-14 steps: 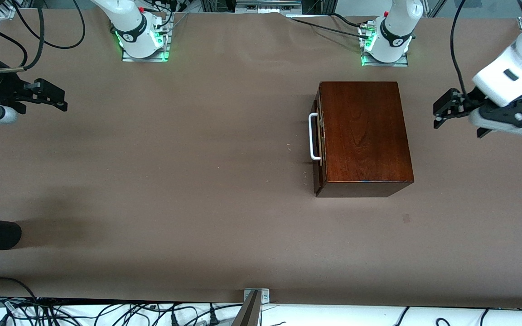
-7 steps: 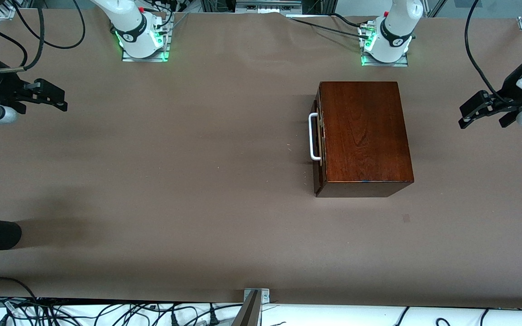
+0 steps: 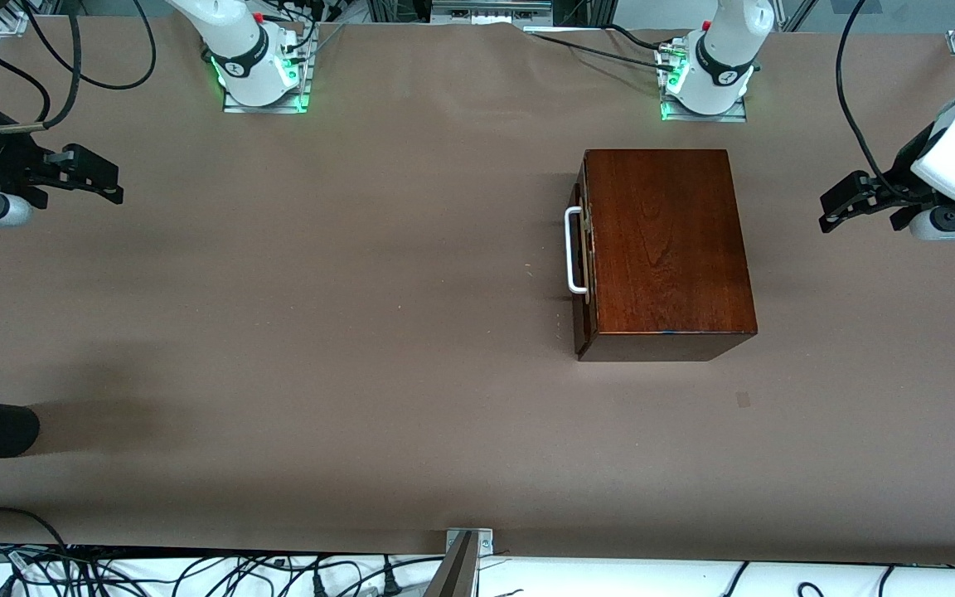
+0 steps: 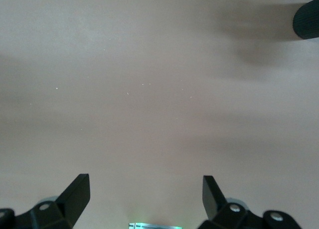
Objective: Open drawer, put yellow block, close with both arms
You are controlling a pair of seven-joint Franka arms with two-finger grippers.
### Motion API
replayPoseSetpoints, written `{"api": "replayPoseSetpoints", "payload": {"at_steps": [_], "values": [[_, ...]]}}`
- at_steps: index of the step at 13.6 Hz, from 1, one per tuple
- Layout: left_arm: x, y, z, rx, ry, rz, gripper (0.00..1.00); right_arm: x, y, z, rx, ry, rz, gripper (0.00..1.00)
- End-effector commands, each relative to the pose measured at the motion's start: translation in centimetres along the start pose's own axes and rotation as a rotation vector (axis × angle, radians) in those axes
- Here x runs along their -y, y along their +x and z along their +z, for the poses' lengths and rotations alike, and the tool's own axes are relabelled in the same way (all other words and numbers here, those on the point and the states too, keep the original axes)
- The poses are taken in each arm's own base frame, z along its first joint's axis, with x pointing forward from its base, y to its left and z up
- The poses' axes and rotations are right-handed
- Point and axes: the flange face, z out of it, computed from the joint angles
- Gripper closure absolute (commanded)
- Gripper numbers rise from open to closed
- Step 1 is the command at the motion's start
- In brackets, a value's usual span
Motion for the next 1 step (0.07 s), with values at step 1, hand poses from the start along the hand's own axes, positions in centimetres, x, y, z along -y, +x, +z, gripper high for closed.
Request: {"api": "replayPoseSetpoints", "payload": {"at_steps": [1], "values": [[-0.2, -0.68, -0.36, 0.004, -0.018, -0.005, 0.0, 0.0, -0.34, -0.45, -0.007, 0.015, -0.003, 0.0]]}}
